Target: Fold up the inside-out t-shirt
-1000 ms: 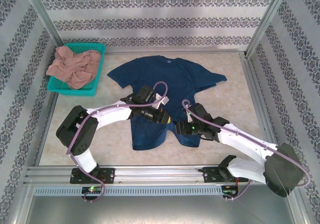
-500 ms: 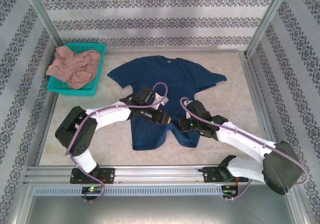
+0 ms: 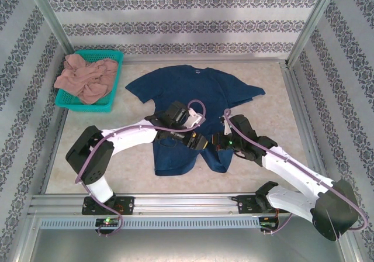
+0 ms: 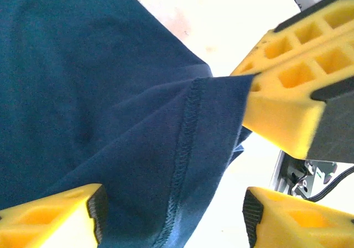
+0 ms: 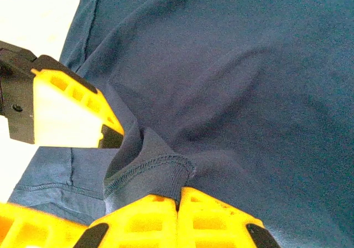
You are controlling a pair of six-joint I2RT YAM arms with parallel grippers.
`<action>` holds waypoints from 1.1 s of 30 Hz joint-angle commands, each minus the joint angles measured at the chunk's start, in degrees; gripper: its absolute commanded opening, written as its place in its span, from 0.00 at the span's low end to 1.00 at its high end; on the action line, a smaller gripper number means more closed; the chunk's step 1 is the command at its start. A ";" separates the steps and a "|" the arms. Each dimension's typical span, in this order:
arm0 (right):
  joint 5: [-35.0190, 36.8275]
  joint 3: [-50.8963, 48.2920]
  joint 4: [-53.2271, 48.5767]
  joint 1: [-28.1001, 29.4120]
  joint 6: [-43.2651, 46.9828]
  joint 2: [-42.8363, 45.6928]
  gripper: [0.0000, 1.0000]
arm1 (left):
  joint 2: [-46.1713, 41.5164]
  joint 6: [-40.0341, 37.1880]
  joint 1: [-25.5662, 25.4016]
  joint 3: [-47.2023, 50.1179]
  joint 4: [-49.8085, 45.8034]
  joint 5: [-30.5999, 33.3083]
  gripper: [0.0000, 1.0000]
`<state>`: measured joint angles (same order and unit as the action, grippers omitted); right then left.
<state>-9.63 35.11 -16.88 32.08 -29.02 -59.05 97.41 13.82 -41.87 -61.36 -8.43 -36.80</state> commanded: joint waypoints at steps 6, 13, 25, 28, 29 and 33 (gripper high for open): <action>-7.69 -0.92 3.02 -3.92 -5.32 1.78 0.00 | 1.13 -4.71 -2.73 -1.72 0.89 5.99 0.78; -8.96 -1.23 3.23 -4.65 -6.37 2.83 0.00 | 3.46 -5.47 -3.31 -5.23 -0.64 13.05 0.73; 0.81 -0.97 -3.57 -1.80 -1.04 7.35 0.24 | -1.18 3.54 2.94 -3.17 0.10 2.38 0.00; 3.71 -3.51 -1.14 5.34 -0.05 9.90 0.39 | -3.11 7.89 5.14 -1.93 1.04 -0.69 0.00; 4.32 -5.25 0.77 7.71 -0.77 10.45 0.41 | -3.57 8.27 5.51 -2.02 0.28 -0.95 0.00; 6.10 -9.68 9.17 15.40 -1.23 8.44 0.44 | -4.41 7.97 6.39 -2.86 -2.79 -0.21 0.00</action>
<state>-7.33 27.79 -13.26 44.31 -31.11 -49.06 94.72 19.42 -35.77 -63.75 -9.45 -34.57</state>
